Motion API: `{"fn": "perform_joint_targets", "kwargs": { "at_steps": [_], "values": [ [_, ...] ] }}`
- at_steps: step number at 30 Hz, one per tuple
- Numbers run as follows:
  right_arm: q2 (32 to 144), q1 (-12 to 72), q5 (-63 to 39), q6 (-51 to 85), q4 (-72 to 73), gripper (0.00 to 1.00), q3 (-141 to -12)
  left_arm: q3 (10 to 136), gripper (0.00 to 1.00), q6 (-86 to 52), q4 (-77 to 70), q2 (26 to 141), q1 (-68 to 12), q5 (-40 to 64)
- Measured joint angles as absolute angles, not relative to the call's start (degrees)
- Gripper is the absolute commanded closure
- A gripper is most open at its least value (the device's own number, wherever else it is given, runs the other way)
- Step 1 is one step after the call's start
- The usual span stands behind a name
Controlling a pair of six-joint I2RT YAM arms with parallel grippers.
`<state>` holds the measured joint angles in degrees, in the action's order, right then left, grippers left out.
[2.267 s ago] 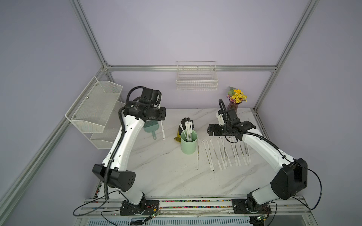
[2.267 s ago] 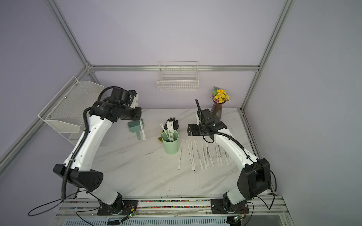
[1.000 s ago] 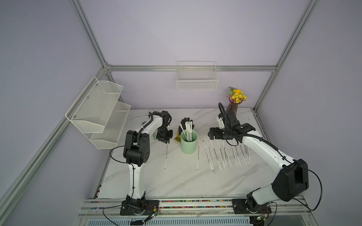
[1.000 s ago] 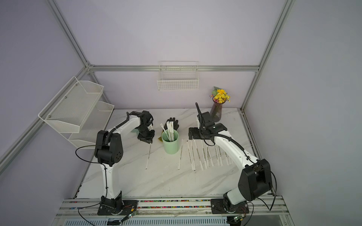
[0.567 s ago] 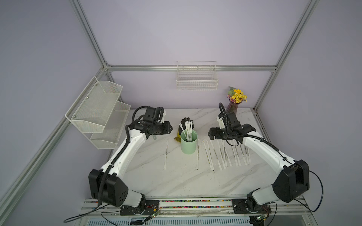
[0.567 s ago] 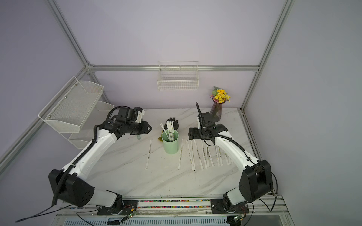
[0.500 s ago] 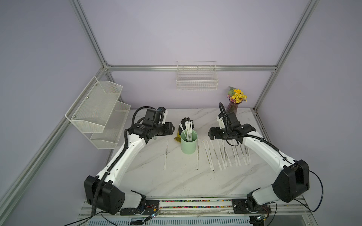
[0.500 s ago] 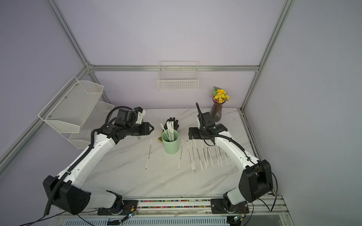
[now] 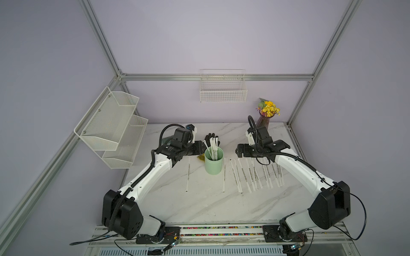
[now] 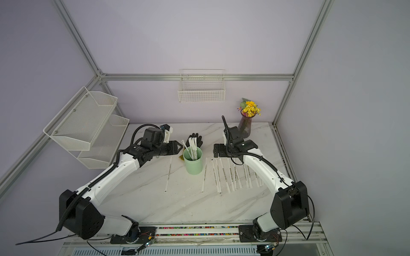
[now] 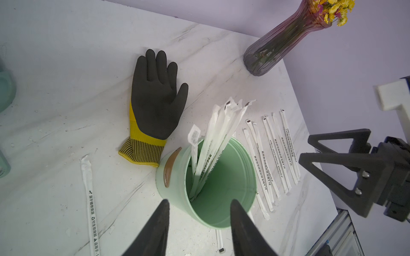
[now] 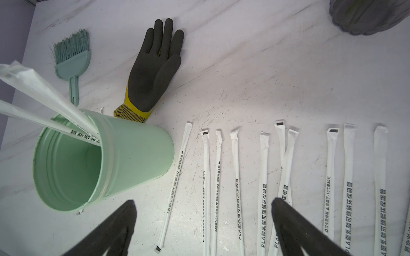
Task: Take the straws out of the storage container
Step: Pick up the straw from the container.
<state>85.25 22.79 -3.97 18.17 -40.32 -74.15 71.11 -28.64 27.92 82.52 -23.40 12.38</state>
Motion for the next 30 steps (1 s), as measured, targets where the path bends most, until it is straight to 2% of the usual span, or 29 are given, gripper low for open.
{"fn": "perform_joint_targets", "kwargs": {
  "at_steps": [15,30],
  "values": [
    [85.4,22.8,-4.0,18.2,-40.4,0.03,-74.5,74.1,0.61,-29.4,25.4,89.7,-23.4,13.3],
    [85.5,22.8,-4.0,18.1,-40.4,0.03,-74.5,76.8,0.74,-29.4,24.9,92.4,-23.4,13.8]
  ]
}}
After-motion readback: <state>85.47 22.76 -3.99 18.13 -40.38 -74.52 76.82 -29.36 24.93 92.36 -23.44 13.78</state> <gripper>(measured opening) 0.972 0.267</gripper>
